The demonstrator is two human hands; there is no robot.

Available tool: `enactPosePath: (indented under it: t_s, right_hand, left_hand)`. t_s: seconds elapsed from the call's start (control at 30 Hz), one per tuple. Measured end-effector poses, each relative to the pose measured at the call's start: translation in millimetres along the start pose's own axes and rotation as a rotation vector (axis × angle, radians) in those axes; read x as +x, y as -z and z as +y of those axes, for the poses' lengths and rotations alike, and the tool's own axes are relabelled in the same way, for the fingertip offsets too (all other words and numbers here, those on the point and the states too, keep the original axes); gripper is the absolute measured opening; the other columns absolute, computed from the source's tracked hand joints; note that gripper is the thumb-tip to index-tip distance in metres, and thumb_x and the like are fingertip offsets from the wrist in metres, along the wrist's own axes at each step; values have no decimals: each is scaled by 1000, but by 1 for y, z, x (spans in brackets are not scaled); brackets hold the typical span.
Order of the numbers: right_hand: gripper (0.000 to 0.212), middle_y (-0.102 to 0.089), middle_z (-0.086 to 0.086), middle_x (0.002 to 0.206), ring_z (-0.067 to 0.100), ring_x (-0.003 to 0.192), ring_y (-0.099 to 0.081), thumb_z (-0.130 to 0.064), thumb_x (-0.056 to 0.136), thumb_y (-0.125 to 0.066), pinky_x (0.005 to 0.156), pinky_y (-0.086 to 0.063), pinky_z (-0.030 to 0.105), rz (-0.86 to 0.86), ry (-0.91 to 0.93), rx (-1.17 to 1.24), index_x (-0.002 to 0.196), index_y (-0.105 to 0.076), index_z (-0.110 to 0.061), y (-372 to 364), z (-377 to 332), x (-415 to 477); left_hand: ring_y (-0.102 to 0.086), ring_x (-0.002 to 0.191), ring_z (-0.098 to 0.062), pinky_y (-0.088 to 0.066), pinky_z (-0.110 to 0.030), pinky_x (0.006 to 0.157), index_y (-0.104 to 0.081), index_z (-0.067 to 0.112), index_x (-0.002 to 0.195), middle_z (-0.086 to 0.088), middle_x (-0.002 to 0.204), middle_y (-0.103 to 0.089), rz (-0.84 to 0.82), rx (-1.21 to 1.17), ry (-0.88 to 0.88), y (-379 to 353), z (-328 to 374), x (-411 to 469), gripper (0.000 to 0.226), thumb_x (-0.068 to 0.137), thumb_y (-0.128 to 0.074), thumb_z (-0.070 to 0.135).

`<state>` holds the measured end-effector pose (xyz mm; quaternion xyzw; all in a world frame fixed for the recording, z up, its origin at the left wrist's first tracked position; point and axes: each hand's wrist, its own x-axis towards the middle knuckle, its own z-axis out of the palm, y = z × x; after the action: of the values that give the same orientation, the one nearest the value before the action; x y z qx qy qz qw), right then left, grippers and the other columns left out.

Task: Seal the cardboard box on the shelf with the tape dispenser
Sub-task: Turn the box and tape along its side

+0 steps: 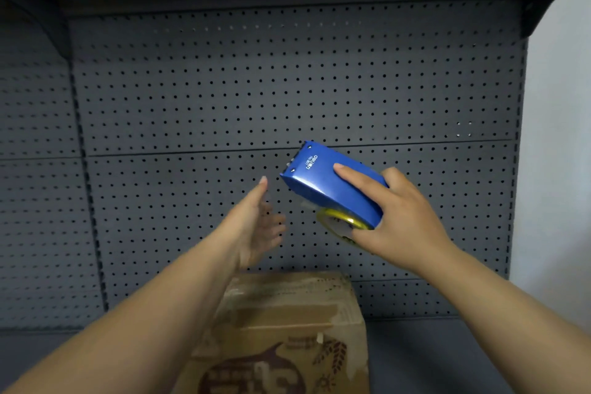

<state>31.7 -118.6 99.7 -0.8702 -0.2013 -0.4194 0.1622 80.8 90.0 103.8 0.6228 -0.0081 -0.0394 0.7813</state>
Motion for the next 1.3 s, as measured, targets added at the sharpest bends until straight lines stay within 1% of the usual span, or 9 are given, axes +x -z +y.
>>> enactPosePath:
  t_s: [0.13,0.33,0.47,0.57,0.73,0.83,1.0,1.17,1.3]
  right_hand:
    - [86,-34,-3,86,13,75,-36,-34,70,-76,61,-34,23,70,47,-20,133,-22,-60,-10,-37,12]
    - [88,-32,-4,83,13,71,-34,-35,66,-77,56,-28,14,137,-16,-106,133,-23,-56,-38,-89,32]
    - [80,-33,-2,82,15,70,-34,-36,68,-75,55,-26,14,146,-38,-180,133,-29,-52,-53,-119,37]
    - [75,-34,0,81,17,71,-36,-36,66,-64,57,-23,13,147,-84,-236,131,-30,-50,-57,-137,36]
    - [73,-34,0,80,18,67,-36,-46,72,-74,58,-23,14,114,-163,-343,134,-35,-47,-62,-169,29]
    - [72,-33,0,87,18,72,-37,-47,78,-66,56,-28,23,60,-229,-387,136,-25,-53,-63,-193,27]
    - [81,-28,-2,90,16,78,-34,-34,77,-62,56,-29,25,-18,-329,-409,137,-11,-58,-69,-229,7]
    - [83,-27,-3,90,17,80,-36,-33,76,-58,65,-36,29,-25,-467,-412,136,-6,-58,-69,-276,-22]
    - [85,-27,-2,90,17,81,-36,-34,75,-57,66,-39,29,-41,-542,-450,136,-3,-57,-64,-313,-40]
  left_hand:
    - [-64,101,-26,-51,-35,82,-47,1,126,-14,110,-67,-272,21,51,22,29,1,71,85,-42,58]
    - [-64,69,-12,-51,-24,68,-62,11,81,1,61,-70,-352,98,-2,73,57,20,25,89,-52,32]
    - [-64,50,-6,-53,-16,51,-62,15,81,2,61,-66,-383,78,-56,100,70,39,7,87,-57,16]
    - [-62,48,-6,-52,-16,51,-61,15,77,2,60,-64,-441,60,-42,113,74,48,11,88,-57,16]
    - [-57,45,-3,-47,-15,51,-61,16,75,6,52,-63,-499,162,-140,128,75,53,14,87,-56,11]
    - [-55,47,-6,-45,-15,49,-63,13,76,4,54,-64,-464,192,-225,136,74,53,15,86,-56,5]
    - [-52,60,-13,-47,-15,52,-62,8,75,-2,63,-62,-420,314,-356,149,74,42,17,85,-54,-2]
    - [-53,59,-14,-46,-20,59,-64,5,81,-7,68,-61,-427,392,-363,156,65,17,11,83,-55,-2]
    - [-52,56,-13,-43,-21,60,-62,12,67,0,57,-62,-435,361,-347,163,60,-2,17,82,-62,5]
